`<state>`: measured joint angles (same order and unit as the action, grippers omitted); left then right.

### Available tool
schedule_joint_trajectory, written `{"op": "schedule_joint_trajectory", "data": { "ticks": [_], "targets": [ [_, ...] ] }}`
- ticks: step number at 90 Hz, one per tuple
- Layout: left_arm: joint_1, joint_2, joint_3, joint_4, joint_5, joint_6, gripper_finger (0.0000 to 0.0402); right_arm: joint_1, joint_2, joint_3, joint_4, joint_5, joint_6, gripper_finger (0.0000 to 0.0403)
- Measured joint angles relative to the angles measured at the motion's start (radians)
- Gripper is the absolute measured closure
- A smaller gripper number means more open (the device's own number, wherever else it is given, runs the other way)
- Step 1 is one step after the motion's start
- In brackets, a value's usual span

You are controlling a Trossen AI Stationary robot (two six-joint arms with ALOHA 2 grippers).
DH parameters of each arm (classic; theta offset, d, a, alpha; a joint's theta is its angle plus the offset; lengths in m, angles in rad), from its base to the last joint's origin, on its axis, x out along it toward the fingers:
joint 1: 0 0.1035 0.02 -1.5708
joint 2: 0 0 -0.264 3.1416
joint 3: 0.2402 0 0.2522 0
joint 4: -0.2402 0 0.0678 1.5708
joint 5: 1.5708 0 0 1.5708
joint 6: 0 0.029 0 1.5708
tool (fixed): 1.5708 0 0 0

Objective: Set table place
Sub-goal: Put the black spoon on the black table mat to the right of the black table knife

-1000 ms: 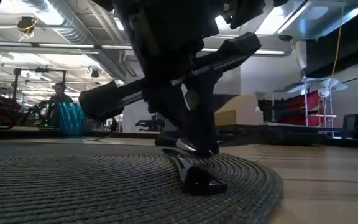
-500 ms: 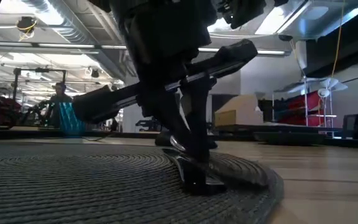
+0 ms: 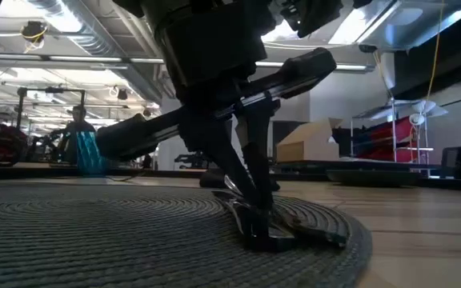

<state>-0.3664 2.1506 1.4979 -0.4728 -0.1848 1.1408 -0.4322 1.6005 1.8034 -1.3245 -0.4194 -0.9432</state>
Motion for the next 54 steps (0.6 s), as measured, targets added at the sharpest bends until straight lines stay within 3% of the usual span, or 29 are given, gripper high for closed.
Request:
{"op": "schedule_joint_trajectory", "data": {
  "ticks": [54],
  "targets": [
    [0.002, 0.003, -0.003, 0.038, 0.002, -0.012, 0.0387, 0.000, 0.000, 0.000, -0.012, 0.000, 0.000, 0.0403]
  ]
}}
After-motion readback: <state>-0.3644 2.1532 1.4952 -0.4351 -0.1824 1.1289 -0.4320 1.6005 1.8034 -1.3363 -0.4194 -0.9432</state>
